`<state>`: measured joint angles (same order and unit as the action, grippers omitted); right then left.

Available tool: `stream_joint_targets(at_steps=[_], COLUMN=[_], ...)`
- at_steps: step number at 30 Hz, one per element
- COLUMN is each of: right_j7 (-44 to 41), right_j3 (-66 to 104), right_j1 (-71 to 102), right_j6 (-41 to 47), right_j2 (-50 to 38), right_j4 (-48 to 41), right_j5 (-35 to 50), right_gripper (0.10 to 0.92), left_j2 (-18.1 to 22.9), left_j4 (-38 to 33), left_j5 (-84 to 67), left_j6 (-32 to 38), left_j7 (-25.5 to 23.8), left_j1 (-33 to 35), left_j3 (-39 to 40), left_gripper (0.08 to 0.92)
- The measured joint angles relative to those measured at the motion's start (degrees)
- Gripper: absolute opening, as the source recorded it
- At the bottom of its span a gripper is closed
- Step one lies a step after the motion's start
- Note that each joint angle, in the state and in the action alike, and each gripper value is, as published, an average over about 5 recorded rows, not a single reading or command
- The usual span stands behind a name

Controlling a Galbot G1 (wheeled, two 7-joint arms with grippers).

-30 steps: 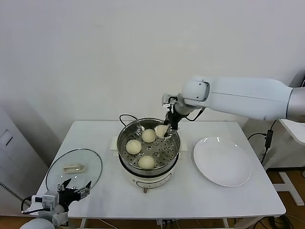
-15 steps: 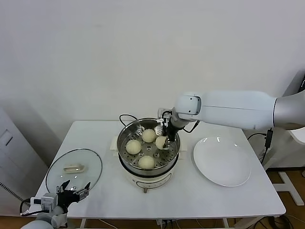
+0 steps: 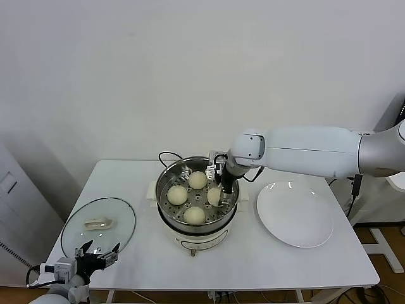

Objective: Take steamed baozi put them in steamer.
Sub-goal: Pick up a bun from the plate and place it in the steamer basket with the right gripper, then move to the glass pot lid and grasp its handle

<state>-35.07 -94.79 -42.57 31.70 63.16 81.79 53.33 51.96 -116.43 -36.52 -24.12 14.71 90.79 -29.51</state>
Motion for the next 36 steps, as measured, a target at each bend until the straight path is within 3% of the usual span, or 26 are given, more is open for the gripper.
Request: stream_joint_targets(at_steps=[18, 36], right_j7=[1.5, 22.8], right_j3=[12.4, 49.8], right_j1=[2.0, 34.2], right_j6=[-3.3, -18.6], right_j2=[-9.3, -21.7], right_j4=[-3.8, -1.2], right_j5=[6.7, 7.7], right_gripper=[0.823, 0.823], left_j2=[1.0, 1.2], left_j4=[-0.1, 0.9], left_j5=[-0.3, -1.4], left_j6=[-0.5, -0.9], left_j7=[0.1, 0.2], left_j1=[-1.3, -4.6], left_j3=[-1.2, -1.9], left_gripper=[0.823, 0.823])
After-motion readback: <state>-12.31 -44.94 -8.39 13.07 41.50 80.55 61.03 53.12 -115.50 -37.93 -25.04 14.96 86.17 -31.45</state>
